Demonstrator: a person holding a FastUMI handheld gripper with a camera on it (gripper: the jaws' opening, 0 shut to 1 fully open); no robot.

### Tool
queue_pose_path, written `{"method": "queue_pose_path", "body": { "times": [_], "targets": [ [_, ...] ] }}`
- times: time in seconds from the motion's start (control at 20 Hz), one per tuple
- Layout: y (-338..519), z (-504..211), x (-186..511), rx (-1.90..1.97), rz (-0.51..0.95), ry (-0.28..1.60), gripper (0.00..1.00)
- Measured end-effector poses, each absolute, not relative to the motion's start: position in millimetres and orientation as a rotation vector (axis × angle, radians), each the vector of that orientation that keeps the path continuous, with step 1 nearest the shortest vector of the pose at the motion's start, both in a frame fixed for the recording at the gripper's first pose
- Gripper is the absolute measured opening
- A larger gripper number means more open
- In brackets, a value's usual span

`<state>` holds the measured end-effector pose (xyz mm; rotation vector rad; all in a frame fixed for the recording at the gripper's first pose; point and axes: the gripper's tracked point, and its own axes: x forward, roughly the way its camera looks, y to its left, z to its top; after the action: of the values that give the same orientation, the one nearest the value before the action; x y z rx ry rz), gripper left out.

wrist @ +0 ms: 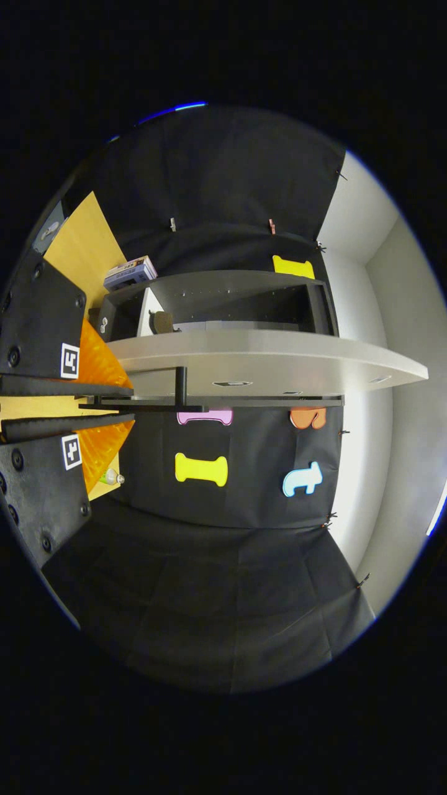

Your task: Open the shoe cabinet door, grab the shoes and put them into the shoe cabinet, then close the shoe cabinet door.

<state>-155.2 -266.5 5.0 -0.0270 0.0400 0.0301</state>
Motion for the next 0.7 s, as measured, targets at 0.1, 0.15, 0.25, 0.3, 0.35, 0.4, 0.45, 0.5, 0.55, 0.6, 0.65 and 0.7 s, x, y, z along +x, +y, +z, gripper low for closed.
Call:
{"method": "queue_pose_path", "body": {
  "times": [0.1,0.15,0.25,0.3,0.35,0.4,0.45,0.5,0.55,0.6,0.65,0.7],
  "targets": [
    [-256.6,7.4,-166.8,-0.038,0.044,0.016,0.18],
    [-250.4,10.2,-173.3,-0.029,0.052,0.003,0.18],
    [-233.4,12.1,-181.1,-0.009,0.091,-0.013,0.18],
    [-225.7,10.5,-184.1,-0.003,0.113,-0.015,0.17],
    [-216.9,6.8,-184.6,0.0,0.131,-0.007,0.17],
    [-204.8,-2.0,-184.1,0.003,0.154,0.012,0.18],
    [-193.0,-12.0,-182.0,0.006,0.175,0.038,0.18],
    [-181.3,-21.3,-179.7,0.011,0.195,0.065,0.18],
    [-169.5,-30.9,-177.0,0.019,0.217,0.088,0.18],
    [-158.0,-39.2,-173.6,0.026,0.238,0.109,0.18],
    [-146.0,-48.9,-168.9,0.033,0.252,0.13,0.18],
    [-132.5,-61.4,-164.2,0.039,0.271,0.157,0.18]
  ]
}}
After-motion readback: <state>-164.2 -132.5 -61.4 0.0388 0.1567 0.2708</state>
